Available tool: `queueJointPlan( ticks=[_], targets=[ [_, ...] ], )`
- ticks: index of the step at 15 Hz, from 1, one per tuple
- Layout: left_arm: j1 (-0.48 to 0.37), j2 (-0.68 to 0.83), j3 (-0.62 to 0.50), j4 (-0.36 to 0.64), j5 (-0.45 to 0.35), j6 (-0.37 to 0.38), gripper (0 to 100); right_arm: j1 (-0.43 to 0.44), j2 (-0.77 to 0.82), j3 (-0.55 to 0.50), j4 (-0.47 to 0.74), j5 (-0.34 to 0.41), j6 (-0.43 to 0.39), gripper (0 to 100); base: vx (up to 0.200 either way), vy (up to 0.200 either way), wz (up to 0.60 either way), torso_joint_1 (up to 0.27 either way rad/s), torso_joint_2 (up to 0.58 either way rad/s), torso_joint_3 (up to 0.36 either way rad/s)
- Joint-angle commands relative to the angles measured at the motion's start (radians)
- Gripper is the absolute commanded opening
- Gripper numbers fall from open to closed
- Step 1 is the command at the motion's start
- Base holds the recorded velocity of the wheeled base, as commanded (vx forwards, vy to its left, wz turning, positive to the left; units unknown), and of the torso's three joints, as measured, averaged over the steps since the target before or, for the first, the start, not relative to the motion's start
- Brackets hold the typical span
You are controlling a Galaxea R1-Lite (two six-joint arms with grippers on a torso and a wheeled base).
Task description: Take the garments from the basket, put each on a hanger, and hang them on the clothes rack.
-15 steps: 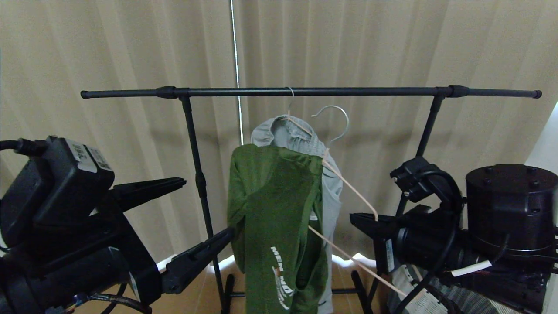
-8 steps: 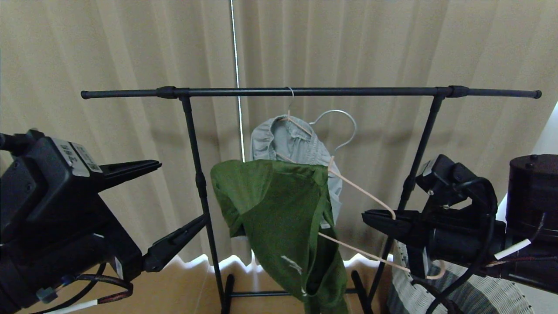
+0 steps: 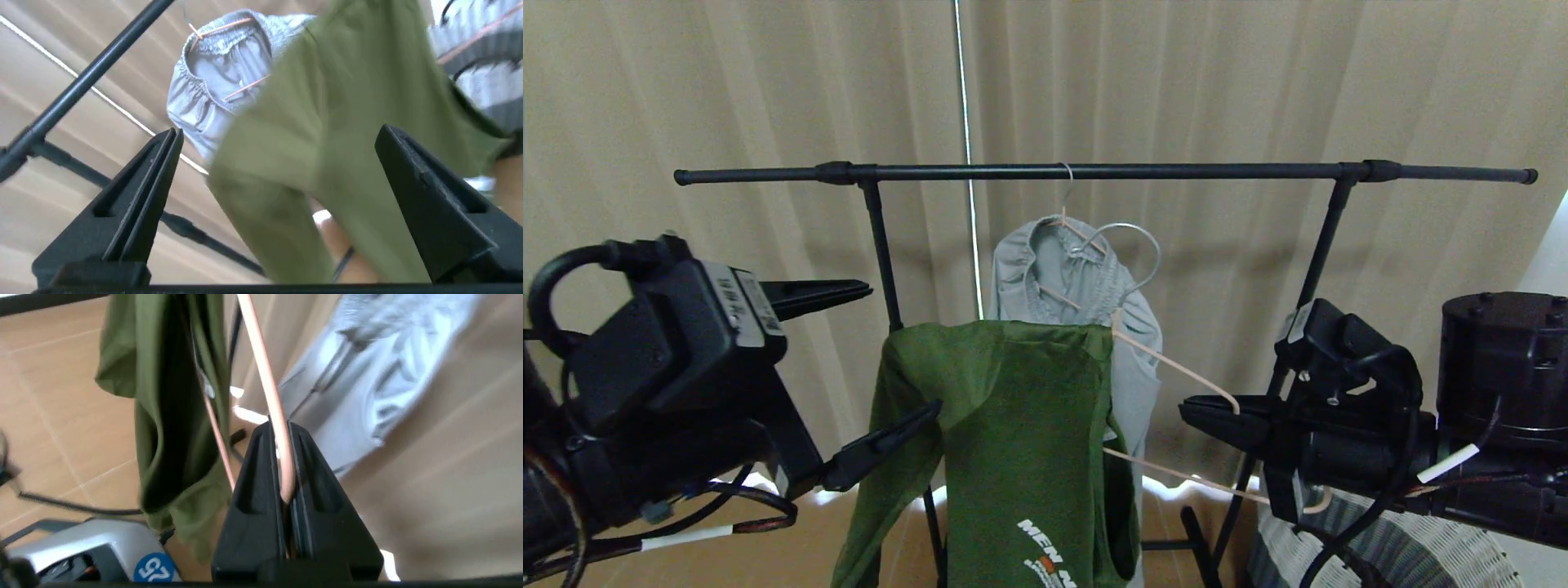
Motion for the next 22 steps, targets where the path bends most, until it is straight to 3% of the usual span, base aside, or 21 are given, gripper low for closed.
queueJointPlan(
  ticks=[1,3,12,13,22],
  targets=[
    [0.000,0.120,-0.049,0.000,0.000,0.090,100,0.032,0.002,0.000,-0.002,0.000,0.000,0,0.000,0.000,0.00,0.000,0.00,0.000],
    [-0.003,0.164,-0.084,0.000,0.000,0.136,100,0.063,0.001,0.002,-0.002,0.000,0.000,0,0.000,0.000,0.00,0.000,0.00,0.000],
    [-0.003,0.199,-0.106,-0.003,-0.023,0.133,100,0.081,-0.087,0.062,-0.002,0.085,-0.037,0,0.000,0.000,0.00,0.000,0.00,0.000],
    [-0.005,0.199,-0.106,-0.003,-0.023,0.133,0,0.079,-0.090,0.066,-0.002,0.094,-0.037,0,0.000,0.000,0.00,0.000,0.00,0.000],
    [-0.009,0.175,-0.054,-0.023,-0.044,0.082,0,0.078,-0.100,0.073,-0.005,0.094,-0.035,0,0.000,0.000,0.00,0.000,0.00,0.000]
  ],
)
